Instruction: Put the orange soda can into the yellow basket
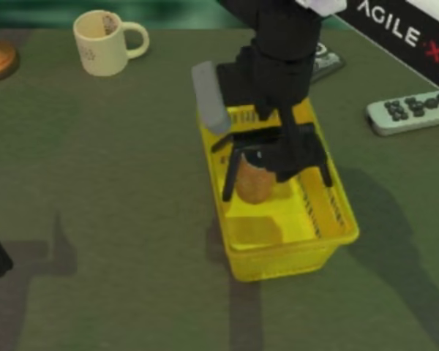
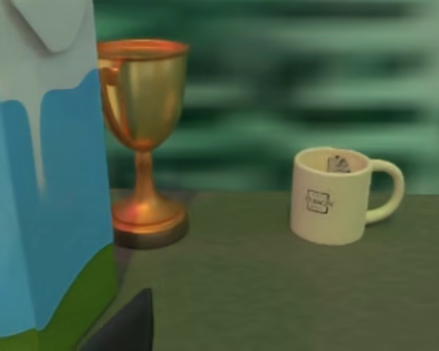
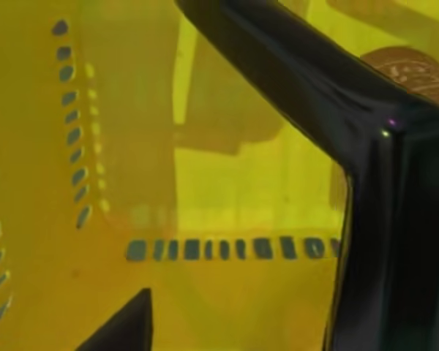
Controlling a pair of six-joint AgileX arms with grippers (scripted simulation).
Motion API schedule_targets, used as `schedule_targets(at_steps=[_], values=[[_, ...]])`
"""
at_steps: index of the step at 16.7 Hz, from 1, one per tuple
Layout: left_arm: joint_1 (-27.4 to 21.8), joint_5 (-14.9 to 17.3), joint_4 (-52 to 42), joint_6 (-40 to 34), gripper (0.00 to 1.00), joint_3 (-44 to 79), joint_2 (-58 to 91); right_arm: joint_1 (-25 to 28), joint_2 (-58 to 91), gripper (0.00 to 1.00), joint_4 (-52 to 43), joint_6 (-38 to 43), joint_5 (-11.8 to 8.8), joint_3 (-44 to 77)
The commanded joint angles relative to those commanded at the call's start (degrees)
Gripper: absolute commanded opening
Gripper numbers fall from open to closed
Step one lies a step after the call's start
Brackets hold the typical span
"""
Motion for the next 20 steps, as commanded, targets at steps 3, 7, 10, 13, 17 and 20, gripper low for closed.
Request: schedule_targets(at_steps=[3,7,10,13,17,20], values=[[0.03,-0.29,-0.13,0.14,1.0,-0.33,-0.55,0.16,0.42,1.0,-0.34,-0.28,0.03,0.55],[0.03,-0.29,-0.13,0.14,1.0,-0.33,-0.55,-0.09,0.3,1.0,-0.05,-0.25,0.01,0.2],[0.03,-0.29,-0.13,0.14,1.0,-0.33,-0.55,0.12,-0.34,1.0,2.36,-0.33,0.02,-2.91],[0.03,-0.29,-0.13,0.14,1.0,-0.33,-0.55,0.19,-1.04,1.0,5.04,-0.27,0.02,-6.3],[0.03,-0.29,-0.13,0.14,1.0,-0.33,-0.55,0.2,-1.12,1.0,5.39,-0.26,0.02,-6.73],[0.03,-0.29,-0.13,0.14,1.0,-0.33,-0.55,0.2,-1.12,0.77,5.39,-0.26,0.02,-6.73]])
